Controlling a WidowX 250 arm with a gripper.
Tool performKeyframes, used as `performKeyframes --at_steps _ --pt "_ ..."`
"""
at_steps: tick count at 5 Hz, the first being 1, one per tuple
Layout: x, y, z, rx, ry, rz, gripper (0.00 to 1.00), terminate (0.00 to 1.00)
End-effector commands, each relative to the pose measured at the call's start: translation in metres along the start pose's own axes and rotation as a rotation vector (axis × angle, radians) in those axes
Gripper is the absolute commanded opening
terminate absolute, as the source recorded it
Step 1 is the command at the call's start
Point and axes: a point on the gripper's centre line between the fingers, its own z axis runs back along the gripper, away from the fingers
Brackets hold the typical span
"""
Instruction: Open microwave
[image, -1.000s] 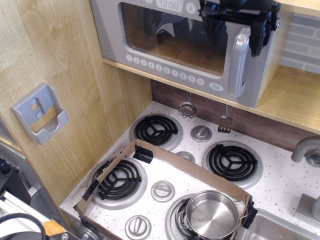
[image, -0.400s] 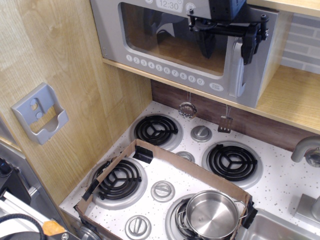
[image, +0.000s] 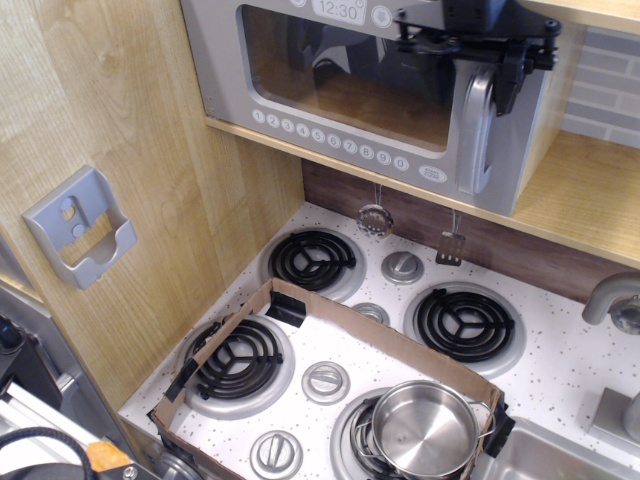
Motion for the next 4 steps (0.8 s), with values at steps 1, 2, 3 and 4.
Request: performKeyframes --at_steps 1,2,3,4 --pt "-0.002 -0.006 0.016 0.021 -0.096 0.015 0.0 0.0" --pt "-0.014 -0.005 0.019 0.04 -0.119 0.023 0.0 0.0" --pt "-0.026 -0.001 0.025 0.05 -0.103 0.051 0.0 0.0" --pt "-0.035 -0.001 0.03 0.033 -0.08 0.113 1.0 0.0"
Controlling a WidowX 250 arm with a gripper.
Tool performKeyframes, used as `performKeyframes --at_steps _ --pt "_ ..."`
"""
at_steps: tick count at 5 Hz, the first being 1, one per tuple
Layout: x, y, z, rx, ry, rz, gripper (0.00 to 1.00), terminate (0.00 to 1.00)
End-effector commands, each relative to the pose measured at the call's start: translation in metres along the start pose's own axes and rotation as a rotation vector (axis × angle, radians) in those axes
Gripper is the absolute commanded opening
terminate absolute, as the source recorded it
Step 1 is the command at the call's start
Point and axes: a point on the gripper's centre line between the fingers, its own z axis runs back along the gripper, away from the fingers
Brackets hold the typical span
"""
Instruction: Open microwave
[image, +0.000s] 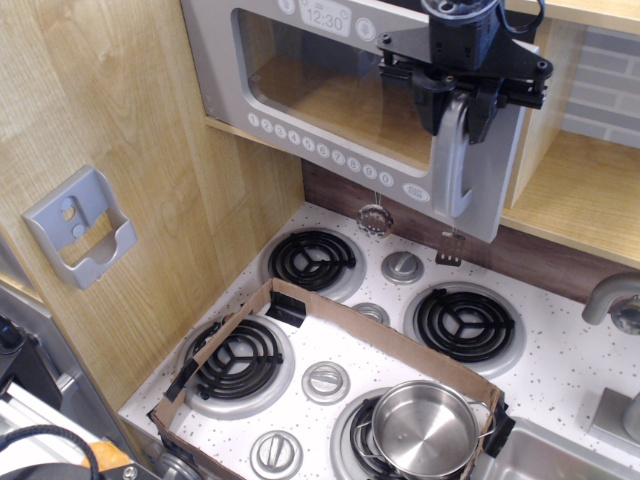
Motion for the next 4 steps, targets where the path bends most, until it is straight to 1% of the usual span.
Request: performKeyframes --at_steps 1,2,3,4 --pt "-0.005 -0.008 0.023 -0.045 0.015 0.145 1.0 0.0" --pt "-0.02 -0.017 0.026 -0.046 -0.023 0.179 1.0 0.0" --pt "-0.043 -0.032 0.027 -0.064 -0.072 0.164 1.0 0.0" --pt "-0.026 -0.07 0.032 -0.119 -0.087 0.05 1.0 0.0"
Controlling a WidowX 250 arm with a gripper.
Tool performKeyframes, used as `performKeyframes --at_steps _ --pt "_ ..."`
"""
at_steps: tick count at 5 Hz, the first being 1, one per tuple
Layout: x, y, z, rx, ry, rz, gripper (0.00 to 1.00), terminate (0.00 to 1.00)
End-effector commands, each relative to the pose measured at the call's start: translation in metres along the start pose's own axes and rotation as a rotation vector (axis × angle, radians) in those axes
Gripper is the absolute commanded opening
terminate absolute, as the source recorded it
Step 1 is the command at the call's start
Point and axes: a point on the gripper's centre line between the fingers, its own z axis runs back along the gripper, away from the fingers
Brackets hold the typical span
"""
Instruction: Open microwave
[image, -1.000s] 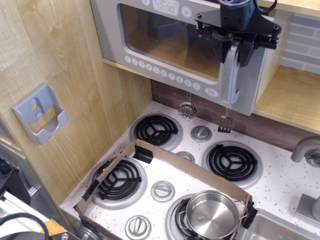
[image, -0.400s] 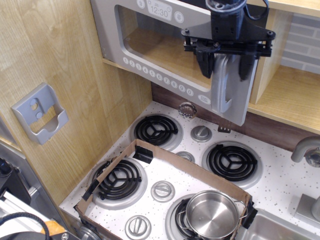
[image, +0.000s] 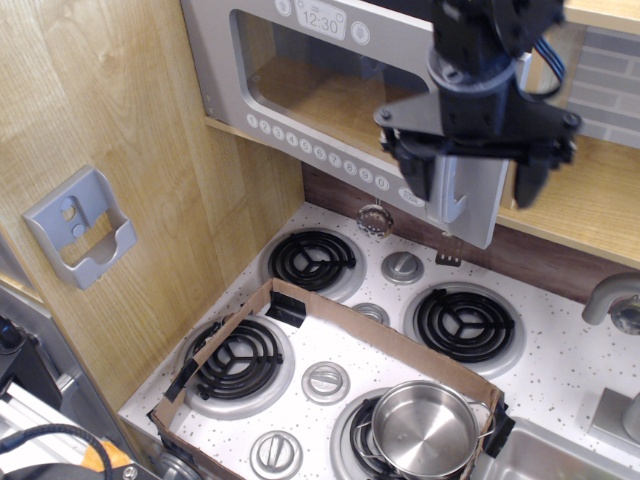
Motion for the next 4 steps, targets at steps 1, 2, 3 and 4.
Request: performKeyframes --at_steps 1,2,3,4 --pt "0.024 -0.077 0.014 -0.173 -0.062 -0.333 1.0 0.0" --pt "0.023 -0.097 0.008 -0.196 -0.087 -0.474 1.0 0.0" --pt "0.032 -0.114 0.007 -0.175 -0.09 -0.569 1.0 0.0" --pt "0.047 -0.103 0.001 -0.211 -0.079 -0.674 1.0 0.0"
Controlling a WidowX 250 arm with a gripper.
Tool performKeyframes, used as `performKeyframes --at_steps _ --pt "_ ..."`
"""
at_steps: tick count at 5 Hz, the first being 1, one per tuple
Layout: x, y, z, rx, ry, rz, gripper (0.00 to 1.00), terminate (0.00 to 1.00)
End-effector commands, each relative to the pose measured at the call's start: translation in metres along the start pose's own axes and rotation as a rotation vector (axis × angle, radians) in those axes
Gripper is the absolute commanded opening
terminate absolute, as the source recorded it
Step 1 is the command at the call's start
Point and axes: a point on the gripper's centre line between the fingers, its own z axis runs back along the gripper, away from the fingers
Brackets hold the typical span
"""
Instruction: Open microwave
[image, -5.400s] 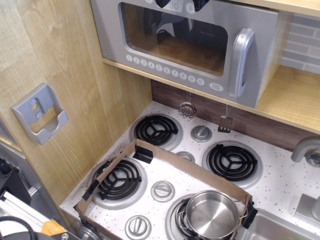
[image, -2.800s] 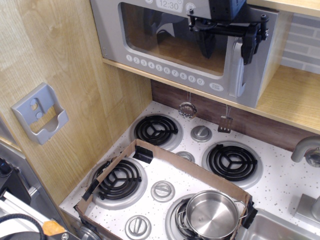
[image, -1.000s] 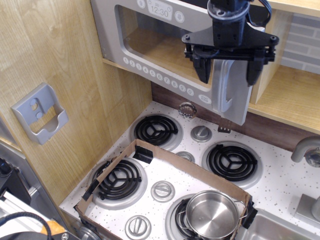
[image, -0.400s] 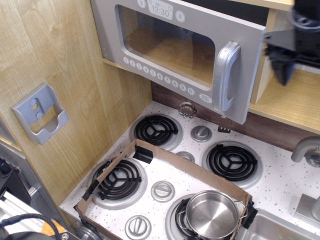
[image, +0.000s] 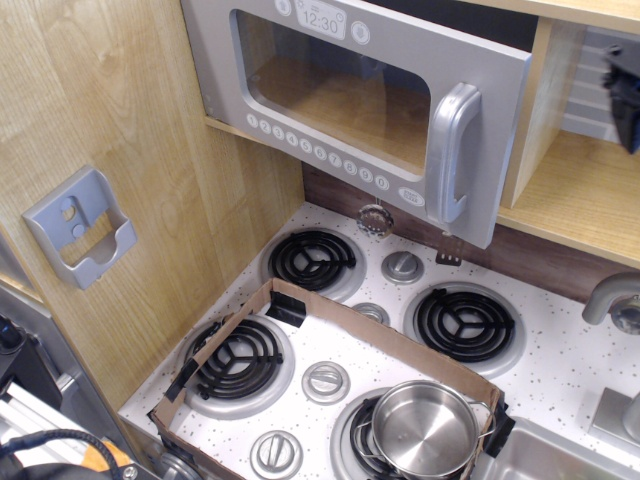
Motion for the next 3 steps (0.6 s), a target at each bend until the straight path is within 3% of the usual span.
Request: performKeyframes --at_steps 1,3 --pt "0.009 0.029 0.011 -0.055 -0.048 -0.073 1.0 0.0" --pt "0.0 0.068 0.015 -0.005 0.001 -0.05 1.0 0.0"
